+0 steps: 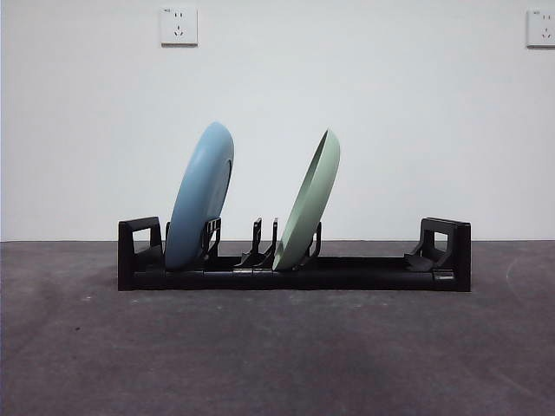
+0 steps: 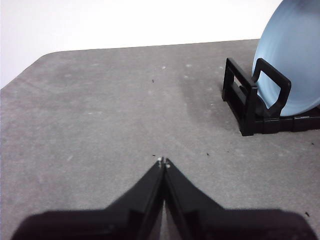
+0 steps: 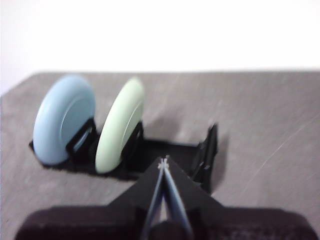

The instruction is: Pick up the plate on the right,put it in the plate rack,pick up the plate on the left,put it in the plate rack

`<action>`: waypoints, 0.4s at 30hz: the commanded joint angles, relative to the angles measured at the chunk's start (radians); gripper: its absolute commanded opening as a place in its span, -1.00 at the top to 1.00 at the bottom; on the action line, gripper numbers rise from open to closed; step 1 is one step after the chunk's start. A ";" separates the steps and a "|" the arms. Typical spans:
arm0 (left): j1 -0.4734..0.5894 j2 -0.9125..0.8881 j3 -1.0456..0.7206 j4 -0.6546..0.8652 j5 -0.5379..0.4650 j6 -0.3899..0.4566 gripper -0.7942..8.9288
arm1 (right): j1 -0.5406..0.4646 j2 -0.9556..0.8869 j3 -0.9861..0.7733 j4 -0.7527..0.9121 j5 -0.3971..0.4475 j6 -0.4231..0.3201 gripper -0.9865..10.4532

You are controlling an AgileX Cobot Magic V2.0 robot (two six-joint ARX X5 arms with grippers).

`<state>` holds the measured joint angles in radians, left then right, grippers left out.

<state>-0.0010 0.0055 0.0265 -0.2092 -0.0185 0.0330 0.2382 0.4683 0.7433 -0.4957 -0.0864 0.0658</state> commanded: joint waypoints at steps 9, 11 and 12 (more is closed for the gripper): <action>0.003 -0.002 -0.014 0.003 -0.003 -0.006 0.84 | -0.237 -0.261 -0.344 0.246 -0.045 -0.043 0.83; 0.003 -0.002 -0.014 0.002 -0.003 -0.007 0.84 | -0.237 -0.306 -0.417 0.272 -0.045 -0.041 0.83; 0.003 -0.002 -0.014 0.002 -0.003 -0.007 0.84 | -0.237 -0.323 -0.447 0.280 -0.043 -0.041 0.83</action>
<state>-0.0010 0.0055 0.0261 -0.2092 -0.0189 0.0330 0.0040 0.1543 0.3283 -0.2234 -0.1303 0.0292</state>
